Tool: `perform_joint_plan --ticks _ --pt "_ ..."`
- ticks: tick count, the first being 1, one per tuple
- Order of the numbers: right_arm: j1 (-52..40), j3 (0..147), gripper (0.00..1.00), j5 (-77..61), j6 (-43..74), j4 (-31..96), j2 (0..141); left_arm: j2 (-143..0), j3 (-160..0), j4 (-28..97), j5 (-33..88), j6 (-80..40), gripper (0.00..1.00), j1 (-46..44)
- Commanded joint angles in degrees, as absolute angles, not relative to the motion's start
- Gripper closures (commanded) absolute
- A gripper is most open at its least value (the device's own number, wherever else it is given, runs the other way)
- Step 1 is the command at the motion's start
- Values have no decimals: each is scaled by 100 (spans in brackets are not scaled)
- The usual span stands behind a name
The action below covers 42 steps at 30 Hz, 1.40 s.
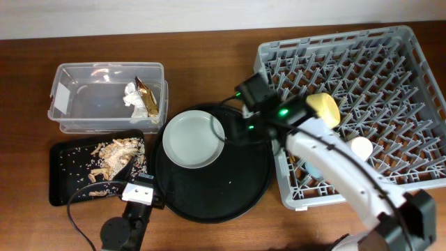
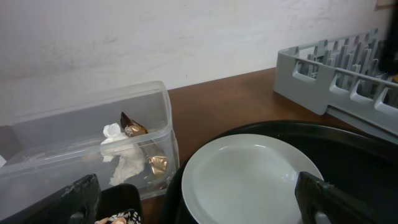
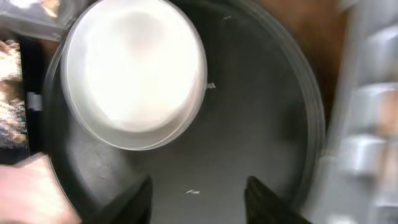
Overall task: Sort waste into correct bins and load items into the dishwasher rack
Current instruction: 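Reach the right gripper to the white plate on the round tray, then lift the white plate with the right gripper and stand it in the rack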
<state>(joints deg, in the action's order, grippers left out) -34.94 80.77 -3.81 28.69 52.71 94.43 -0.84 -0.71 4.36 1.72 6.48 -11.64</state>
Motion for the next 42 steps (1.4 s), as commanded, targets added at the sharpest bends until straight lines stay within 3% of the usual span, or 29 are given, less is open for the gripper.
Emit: perform_joint_plan --ticks 1,10,11,12,13,15,20,25,33,42 --pt "-3916 7852 48 -445 4348 4884 10099 -34 -51 460 217 740 1 -1133" --pt "-3881 7854 49 -432 4766 4344 11491 -34 -51 460 217 740 1 -1133" --pt "-3883 7852 54 -432 4764 4346 11572 -34 -51 460 217 740 1 -1133" --pt "-3883 7854 68 -434 4762 4348 11651 -34 -51 460 217 740 1 -1133" --pt "-3883 7854 75 -432 4709 4351 11675 -34 -51 460 217 740 1 -1133" --pt "-3881 7854 76 -408 4681 4342 11655 -34 -51 460 217 740 0 -1133" --pt "-3787 7854 96 -408 4678 4429 11483 -34 -51 460 217 740 1 -1133" --pt "-3599 7863 96 -375 4276 4519 11045 -34 -51 460 217 740 1 -1133" --pt "-3030 7870 96 484 2587 4591 8980 -34 -51 460 217 740 1 -1133" --pt "-2276 7870 96 4827 1708 4987 7439 -34 -51 460 217 740 1 -1133"
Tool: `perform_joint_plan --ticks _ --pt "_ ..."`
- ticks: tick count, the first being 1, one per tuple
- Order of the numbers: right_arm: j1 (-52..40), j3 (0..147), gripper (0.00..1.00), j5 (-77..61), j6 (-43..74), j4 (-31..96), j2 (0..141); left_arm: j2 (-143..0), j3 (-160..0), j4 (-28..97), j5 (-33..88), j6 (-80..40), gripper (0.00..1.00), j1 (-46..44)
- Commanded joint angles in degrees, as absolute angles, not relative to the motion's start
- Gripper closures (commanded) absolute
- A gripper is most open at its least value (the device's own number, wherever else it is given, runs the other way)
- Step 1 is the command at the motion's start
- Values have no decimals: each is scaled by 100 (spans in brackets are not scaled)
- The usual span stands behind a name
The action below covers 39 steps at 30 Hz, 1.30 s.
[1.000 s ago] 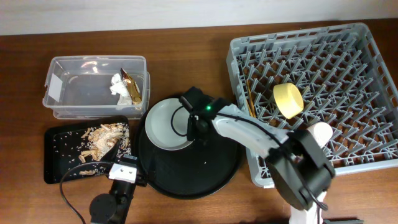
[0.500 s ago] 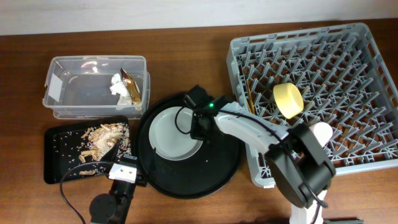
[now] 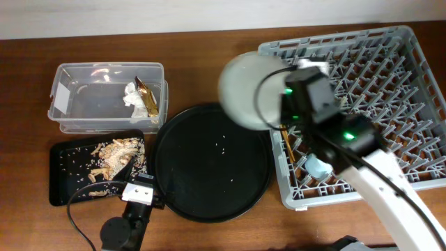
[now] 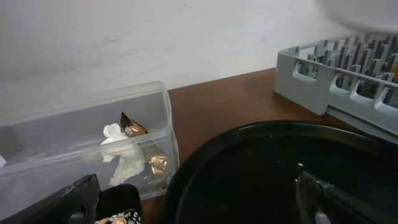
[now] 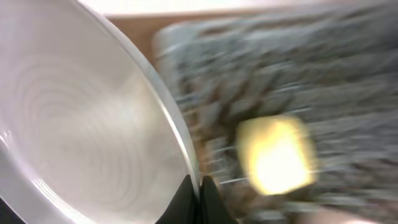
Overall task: Sort waste into correct bins and load items into the dishwasher rack
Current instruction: 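Lift the white plate with the right gripper and stand it in the rack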
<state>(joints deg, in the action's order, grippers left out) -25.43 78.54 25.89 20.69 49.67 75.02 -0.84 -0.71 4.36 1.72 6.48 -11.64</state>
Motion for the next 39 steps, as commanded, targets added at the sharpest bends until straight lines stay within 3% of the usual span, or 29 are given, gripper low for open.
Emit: perform_joint_plan --ticks 1,4,11,25,26,27,28,29,35,39 --pt "-2178 7870 96 5177 1686 4965 7441 -34 -51 460 217 740 1 -1133" --pt "-1675 7870 96 5955 1667 4834 7658 -34 -51 460 217 740 1 -1133" --pt "-989 7870 96 6086 1050 4329 8425 -34 -51 460 217 740 1 -1133" --pt "-1361 7870 96 6735 725 4425 9778 -34 -51 460 217 740 1 -1133" --pt "-1503 7870 93 6735 725 4519 9776 -34 -51 460 217 740 1 -1133" --pt "-1673 7870 83 6742 727 4681 9776 -34 -51 460 217 740 1 -1133" --pt "-1800 7870 65 6775 729 4799 9776 -34 -51 460 217 740 1 -1133" --pt "-1944 7870 55 6825 731 4917 9760 -34 -51 460 217 740 1 -1133" --pt "-2770 7889 46 6696 1072 5428 9236 -34 -51 460 217 740 1 -1133" --pt "-3286 8038 44 5892 1153 5747 8468 -34 -51 460 217 740 1 -1133"
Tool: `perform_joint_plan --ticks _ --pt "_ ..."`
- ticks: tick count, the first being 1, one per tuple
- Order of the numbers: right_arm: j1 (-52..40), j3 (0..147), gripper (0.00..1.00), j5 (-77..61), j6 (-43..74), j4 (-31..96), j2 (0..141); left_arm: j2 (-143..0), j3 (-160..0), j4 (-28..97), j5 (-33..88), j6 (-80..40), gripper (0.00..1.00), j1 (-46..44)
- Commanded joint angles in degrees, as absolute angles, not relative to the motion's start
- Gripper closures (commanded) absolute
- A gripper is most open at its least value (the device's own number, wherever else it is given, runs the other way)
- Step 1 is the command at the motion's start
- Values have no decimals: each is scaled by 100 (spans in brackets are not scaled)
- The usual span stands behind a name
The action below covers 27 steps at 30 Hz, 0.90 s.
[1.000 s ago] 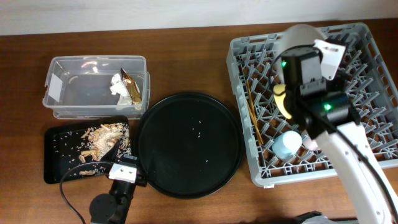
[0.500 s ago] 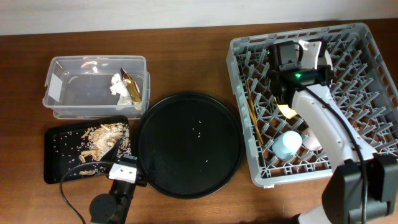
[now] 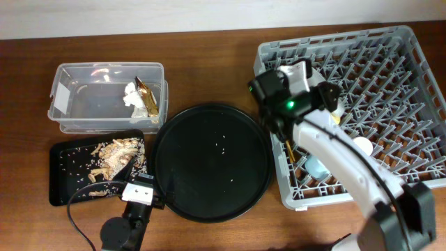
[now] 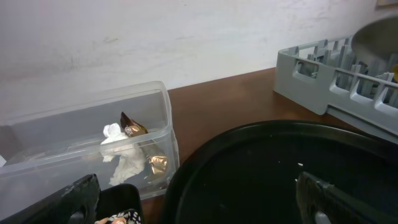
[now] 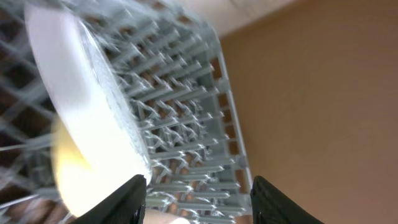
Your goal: Sort waste into correct bins and load items into the dishwasher rack
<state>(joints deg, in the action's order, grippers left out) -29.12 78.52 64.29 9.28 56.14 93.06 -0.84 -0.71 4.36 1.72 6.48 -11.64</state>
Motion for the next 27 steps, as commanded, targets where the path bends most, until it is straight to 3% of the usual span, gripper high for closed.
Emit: perform_joint_plan --ticks 1,4,6,7,13,15,27 --pt "-3415 8082 42 5697 1236 5813 8254 -34 -51 460 217 740 1 -1133" --pt "-3854 8256 38 4842 1605 6121 7507 -34 -51 460 217 740 1 -1133" --pt "-4088 8278 28 4128 1728 6187 6963 -34 -51 458 217 740 1 -1133" --pt "-4145 8278 3 3830 1728 6200 6772 -34 -51 460 217 740 1 -1133" --pt "-4213 8276 1 760 1723 6053 5800 -34 -51 460 217 740 1 -1133" --pt "-4209 8276 1 388 1632 6246 5651 -34 -51 460 217 740 1 -1133" --pt "-3962 8143 1 2790 1227 6853 4056 -34 -51 460 217 740 1 -1133"
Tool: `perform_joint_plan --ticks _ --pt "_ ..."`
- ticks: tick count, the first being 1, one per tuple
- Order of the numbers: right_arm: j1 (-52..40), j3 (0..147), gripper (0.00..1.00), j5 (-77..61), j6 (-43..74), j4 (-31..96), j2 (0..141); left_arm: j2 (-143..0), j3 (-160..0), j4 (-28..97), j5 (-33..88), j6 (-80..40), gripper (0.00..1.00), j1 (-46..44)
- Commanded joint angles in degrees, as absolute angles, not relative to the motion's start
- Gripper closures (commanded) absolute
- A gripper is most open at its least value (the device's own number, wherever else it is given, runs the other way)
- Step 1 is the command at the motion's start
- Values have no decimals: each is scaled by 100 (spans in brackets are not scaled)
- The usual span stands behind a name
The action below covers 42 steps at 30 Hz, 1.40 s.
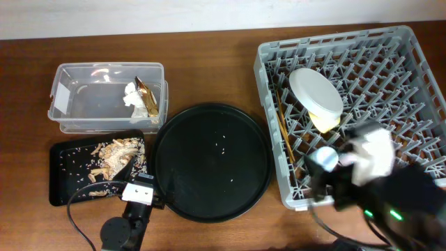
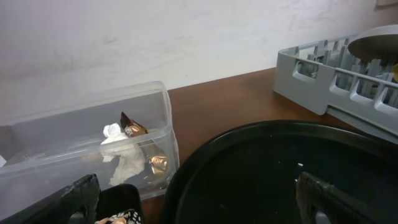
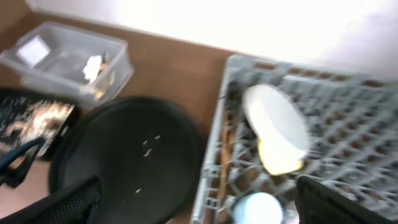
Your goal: Sort waste into correct bins and load items into the dishwasher rack
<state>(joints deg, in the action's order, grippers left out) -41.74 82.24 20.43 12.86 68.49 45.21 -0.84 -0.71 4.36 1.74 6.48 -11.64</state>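
A white plate [image 1: 316, 93] leans among the pegs at the back left of the grey dishwasher rack [image 1: 262, 70], also seen as the plate [image 3: 277, 120] in the right wrist view. My right gripper [image 3: 198, 188] hangs open and empty above the rack's front left corner, well short of the plate. My left gripper [image 2: 198, 186] rests open and empty at the front edge of the round black tray [image 1: 212, 162]. Wrappers and a crumpled tissue [image 1: 139, 97] lie in the clear bin [image 1: 104, 97].
A yellow item [image 1: 324, 120] sits in the rack beside the plate. Chopsticks [image 1: 284, 136] and a light blue cup [image 3: 258, 208] are also there. A black rectangular tray [image 1: 59, 174] with food scraps stands at the front left. A few crumbs dot the round tray.
My right gripper was up against the white plate over the rack's back left. Now the plate stands in the rack on its own and the gripper is back at the rack's front, open.
The white plate first lay on the round black tray with my right gripper over its edge. Then it was up in the gripper between tray and rack, then at the rack's back left. Now it rests in the rack, let go. The left arm has not moved.
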Motion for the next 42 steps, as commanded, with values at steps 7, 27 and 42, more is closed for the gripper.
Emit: perform_joint_plan --ticks 7,27,42 --pt "-2263 6807 1 2392 1243 6049 2709 -34 -51 458 217 740 1 -1133" --pt "-143 878 1 14 1249 1874 21 -34 -51 460 217 740 1 -1133" --pt "-148 32 1 23 1247 447 36 -34 -51 460 217 740 1 -1133"
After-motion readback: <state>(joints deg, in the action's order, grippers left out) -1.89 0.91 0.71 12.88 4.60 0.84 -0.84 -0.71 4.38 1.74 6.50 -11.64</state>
